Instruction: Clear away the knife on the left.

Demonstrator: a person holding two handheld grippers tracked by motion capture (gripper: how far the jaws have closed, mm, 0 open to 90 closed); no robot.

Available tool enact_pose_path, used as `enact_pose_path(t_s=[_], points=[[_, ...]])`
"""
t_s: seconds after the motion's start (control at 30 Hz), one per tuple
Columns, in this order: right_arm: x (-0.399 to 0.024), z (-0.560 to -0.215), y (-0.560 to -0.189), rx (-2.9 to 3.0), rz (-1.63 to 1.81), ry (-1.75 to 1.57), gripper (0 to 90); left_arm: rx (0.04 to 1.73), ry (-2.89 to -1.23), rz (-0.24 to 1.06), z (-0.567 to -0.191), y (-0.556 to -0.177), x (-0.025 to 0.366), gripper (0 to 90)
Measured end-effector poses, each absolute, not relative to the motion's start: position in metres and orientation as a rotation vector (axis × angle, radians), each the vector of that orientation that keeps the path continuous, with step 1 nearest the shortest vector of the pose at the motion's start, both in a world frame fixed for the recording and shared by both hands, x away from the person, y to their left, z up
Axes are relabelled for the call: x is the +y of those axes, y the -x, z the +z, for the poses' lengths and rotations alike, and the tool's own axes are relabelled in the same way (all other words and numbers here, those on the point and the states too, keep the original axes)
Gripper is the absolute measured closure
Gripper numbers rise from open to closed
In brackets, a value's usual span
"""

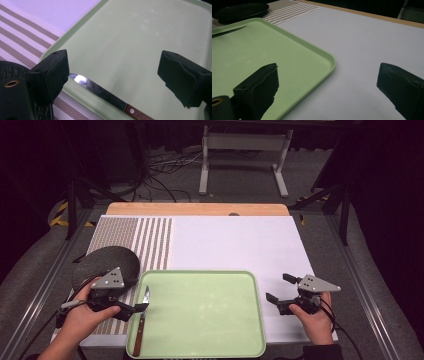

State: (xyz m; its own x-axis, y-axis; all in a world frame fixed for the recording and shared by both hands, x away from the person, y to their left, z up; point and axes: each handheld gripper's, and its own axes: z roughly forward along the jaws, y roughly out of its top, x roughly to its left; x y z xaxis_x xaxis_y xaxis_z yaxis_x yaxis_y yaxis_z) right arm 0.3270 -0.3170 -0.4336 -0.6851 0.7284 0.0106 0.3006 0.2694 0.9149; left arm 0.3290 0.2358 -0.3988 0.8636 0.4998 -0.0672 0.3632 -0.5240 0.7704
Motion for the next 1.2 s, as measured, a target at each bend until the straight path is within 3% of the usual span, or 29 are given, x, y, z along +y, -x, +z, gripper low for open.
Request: enact_pose_path(t_s=[0.8,1.2], points=[[-0.318,-0.432,-0.325,2.113,1.441,-0.861,3.2,0.6,-1.837,0.312,-0.428,-0.316,0.301,8.4],[-0.322,-0.437,-0.321,2.086,1.503,-0.867,3.1,0.648,-1.805,0.313,-0.457,-0.315,0.33,8.1]])
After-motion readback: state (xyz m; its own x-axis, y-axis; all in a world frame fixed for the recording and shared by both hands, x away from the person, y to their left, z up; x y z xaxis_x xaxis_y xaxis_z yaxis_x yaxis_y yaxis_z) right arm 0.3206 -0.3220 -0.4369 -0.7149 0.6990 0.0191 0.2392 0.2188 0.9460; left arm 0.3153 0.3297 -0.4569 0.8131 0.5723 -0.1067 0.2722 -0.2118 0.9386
